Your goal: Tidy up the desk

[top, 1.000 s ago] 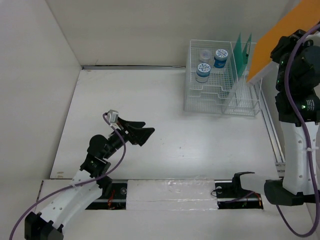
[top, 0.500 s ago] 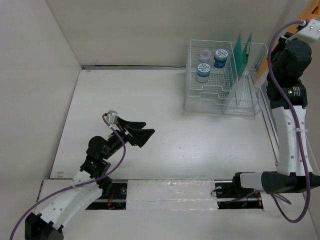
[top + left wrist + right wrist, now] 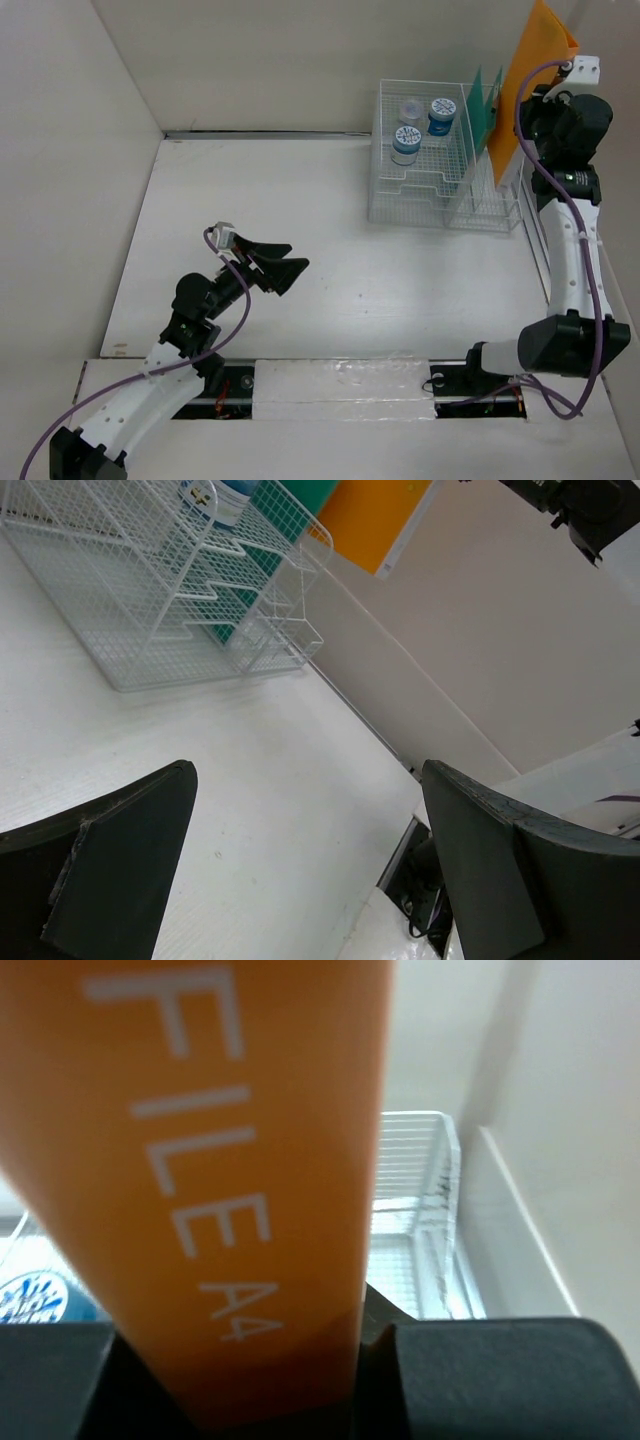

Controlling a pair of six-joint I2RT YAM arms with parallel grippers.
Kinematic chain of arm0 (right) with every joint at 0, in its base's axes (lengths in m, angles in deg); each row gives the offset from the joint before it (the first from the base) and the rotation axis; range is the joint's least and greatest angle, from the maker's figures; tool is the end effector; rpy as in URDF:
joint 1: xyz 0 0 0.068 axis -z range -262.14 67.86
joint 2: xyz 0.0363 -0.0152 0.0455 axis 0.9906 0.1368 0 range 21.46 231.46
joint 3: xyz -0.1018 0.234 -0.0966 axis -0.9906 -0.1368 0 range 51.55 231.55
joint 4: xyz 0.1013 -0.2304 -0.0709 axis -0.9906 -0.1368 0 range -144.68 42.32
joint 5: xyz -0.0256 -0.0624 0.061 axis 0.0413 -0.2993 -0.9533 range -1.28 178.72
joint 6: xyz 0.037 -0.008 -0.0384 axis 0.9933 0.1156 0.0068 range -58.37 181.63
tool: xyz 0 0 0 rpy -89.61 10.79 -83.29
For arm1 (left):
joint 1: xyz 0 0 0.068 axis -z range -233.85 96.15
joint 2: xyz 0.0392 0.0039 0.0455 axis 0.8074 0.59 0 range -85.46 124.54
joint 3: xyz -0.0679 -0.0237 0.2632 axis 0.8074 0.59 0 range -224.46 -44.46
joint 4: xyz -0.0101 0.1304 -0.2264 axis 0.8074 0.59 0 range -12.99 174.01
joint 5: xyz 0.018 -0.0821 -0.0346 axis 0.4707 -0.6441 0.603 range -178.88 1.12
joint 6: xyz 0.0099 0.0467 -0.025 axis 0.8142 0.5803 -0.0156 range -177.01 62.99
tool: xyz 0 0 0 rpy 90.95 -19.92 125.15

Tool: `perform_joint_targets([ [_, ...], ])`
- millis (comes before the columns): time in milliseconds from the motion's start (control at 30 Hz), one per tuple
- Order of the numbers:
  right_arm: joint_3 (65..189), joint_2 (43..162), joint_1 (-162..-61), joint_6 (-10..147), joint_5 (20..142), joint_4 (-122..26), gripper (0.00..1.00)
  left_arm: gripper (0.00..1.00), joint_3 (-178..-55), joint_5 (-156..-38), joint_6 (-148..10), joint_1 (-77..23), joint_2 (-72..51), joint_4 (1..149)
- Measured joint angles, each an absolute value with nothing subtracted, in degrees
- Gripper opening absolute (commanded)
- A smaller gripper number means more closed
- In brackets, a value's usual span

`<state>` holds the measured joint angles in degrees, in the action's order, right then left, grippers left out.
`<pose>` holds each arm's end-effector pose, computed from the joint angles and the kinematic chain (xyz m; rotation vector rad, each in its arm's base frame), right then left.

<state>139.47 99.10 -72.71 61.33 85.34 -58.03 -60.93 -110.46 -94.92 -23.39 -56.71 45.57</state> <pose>0.2996 -0.0476 0.4741 0.0789 1.5708 -0.0869 0.1156 -0.0831 0.2821 0.2669 1.3393 -1.2500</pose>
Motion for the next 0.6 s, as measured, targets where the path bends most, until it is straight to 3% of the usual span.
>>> perform_joint_targets([
  [233,137.00,99.91,-71.70,60.87,74.85,-52.98,0.00,0.92,-60.93,-109.96,-94.79,-22.80,-56.82,46.03],
  [600,128.52,101.33,-70.57,62.34,72.99,-39.14,0.00,0.92,-60.93,-109.81,-94.77,-22.80,-56.34,46.09],
])
